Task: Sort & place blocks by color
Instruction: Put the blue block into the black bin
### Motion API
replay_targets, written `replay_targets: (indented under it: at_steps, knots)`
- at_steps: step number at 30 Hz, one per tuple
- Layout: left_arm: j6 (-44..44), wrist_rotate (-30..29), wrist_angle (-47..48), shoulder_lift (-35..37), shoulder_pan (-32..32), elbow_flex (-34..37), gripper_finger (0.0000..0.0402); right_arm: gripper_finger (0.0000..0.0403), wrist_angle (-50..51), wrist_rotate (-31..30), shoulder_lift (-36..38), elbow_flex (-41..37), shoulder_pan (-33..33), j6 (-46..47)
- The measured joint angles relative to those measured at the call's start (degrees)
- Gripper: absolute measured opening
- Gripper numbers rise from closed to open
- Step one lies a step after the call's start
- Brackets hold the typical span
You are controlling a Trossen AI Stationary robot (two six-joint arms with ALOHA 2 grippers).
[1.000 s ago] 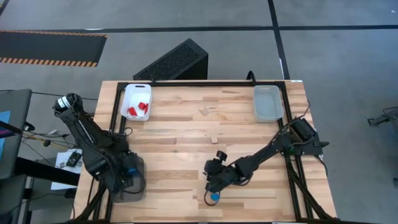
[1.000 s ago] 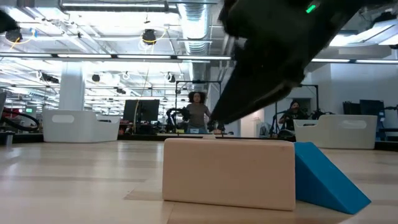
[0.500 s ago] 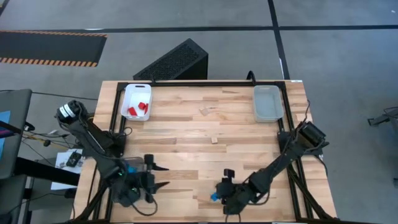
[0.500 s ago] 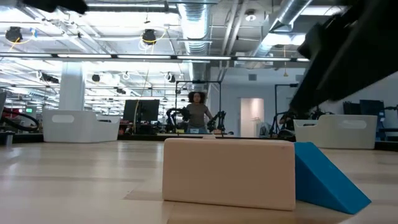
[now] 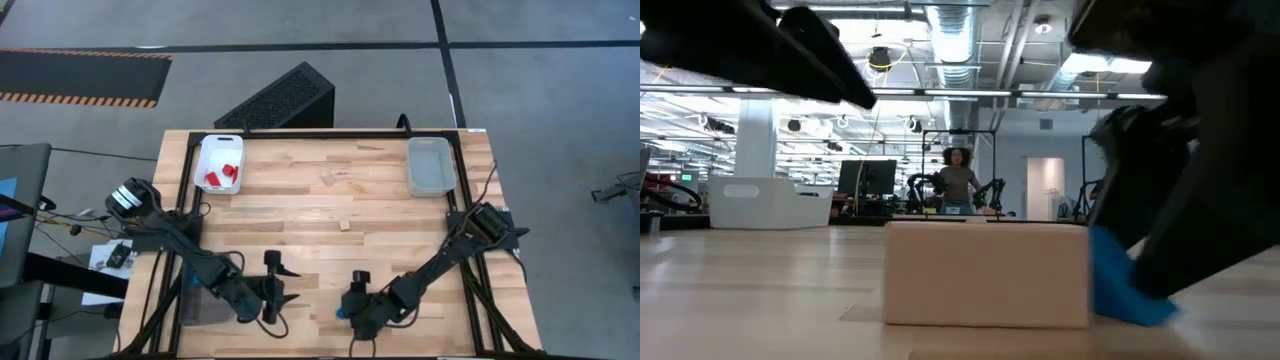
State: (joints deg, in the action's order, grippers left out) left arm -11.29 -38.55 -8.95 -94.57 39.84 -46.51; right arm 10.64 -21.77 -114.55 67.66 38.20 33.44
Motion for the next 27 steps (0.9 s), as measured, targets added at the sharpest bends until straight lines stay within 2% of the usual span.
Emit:
replay_targets:
  at_steps: [8,15,20,27]
  knots:
    - [-1.87,0.55,0.00,-0.43,-0.66,0.30,0.0235,0.0273,-0.07,3.88,-0.17,0.00,-1.35,-5.78]
    - [-5.94,-0.20,-11.72,-0.44,-0.64,7.77,0.0235,0.0240,-1.01,4.14,-0.15,0.00,-2.34,-11.66]
    - [-7.47,0.54,-18.48,-0.44,-0.64,11.06,0.0235,0.0233,-1.01,5.21,-0.15,-0.01,-3.70,-14.75]
    - [-8.46,1.27,-19.08,-0.44,-0.62,12.30,0.0235,0.0235,-3.17,9.20,-0.15,-0.01,-5.79,-19.49]
